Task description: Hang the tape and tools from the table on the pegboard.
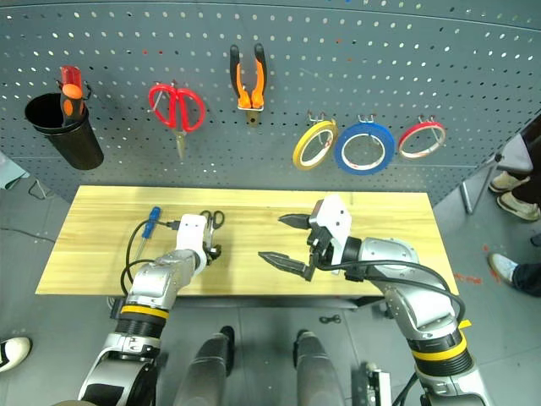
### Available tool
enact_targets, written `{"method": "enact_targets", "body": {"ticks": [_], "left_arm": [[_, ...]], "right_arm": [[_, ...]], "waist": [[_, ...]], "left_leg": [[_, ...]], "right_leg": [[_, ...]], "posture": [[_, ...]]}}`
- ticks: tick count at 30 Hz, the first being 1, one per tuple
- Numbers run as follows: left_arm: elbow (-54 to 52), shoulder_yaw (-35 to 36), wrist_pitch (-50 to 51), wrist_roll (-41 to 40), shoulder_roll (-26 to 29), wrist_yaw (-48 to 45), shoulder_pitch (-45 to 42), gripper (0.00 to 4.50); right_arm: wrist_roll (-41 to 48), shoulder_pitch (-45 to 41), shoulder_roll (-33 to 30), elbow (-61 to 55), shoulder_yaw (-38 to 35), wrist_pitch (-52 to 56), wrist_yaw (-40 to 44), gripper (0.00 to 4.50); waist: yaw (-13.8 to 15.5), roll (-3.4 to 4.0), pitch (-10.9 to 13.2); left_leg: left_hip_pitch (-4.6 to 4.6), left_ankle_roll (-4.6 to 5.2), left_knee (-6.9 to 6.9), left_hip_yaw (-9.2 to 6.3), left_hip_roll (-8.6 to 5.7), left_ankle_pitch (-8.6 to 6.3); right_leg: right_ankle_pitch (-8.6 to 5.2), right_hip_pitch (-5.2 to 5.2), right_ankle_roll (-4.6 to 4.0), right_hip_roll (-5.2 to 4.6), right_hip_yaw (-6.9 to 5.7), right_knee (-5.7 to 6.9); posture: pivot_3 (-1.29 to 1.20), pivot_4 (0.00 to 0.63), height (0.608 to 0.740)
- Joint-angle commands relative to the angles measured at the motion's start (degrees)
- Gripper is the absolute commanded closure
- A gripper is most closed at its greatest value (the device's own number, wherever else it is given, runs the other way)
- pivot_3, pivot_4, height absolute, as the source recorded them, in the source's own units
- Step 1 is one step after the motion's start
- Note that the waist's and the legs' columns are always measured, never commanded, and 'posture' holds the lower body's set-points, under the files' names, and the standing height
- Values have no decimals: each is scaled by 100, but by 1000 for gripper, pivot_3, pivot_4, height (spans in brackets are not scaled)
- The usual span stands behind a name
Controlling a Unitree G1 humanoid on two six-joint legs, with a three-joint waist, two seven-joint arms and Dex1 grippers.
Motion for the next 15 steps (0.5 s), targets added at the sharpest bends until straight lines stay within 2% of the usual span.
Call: {"method": "enact_targets", "body": {"ticks": [1, 3, 4, 10, 15], "left_arm": [[186, 14, -47, 60, 30, -125, -37, 3280], [225, 29, -108, 90, 37, -148, -67, 4302], [225, 49, -127, 95, 36, -150, -70, 4473], [-164, -121, -491, 193, 128, -318, 38, 4471], [-1886, -317, -1081, 353, 612, -721, 725, 4471]], "right_arm": [[26, -99, -7, -203, -58, -105, 6, 0], [-52, -125, -50, -144, -29, -193, 54, 0], [-94, -139, -55, -108, -18, -238, 64, 0], [-181, -205, 55, 77, -45, -389, 22, 0], [-218, -76, 88, -149, -179, -505, -140, 0]], "waist": [[-3, 0, 0], [-3, 0, 0], [-2, 0, 0], [2, 0, 0], [5, 0, 0]], "left_leg": [[5, 0, 0, 0, 0, 0], [14, 0, -1, 0, 0, 0], [16, 0, -2, 0, 0, 0], [17, 0, -2, 0, 0, 0], [14, -1, -16, -1, 1, 0]], "right_leg": [[-1, 7, 1, 0, 0, -2], [-2, 19, 2, 0, 0, -5], [-2, 21, 2, 0, 0, -5], [-2, 23, 2, 0, 0, -7], [-1, 18, -1, -1, 0, -12]], "posture": [[-11, 298, 740], [-7, 296, 740], [-3, 294, 740], [20, 294, 740], [45, 285, 740]]}}
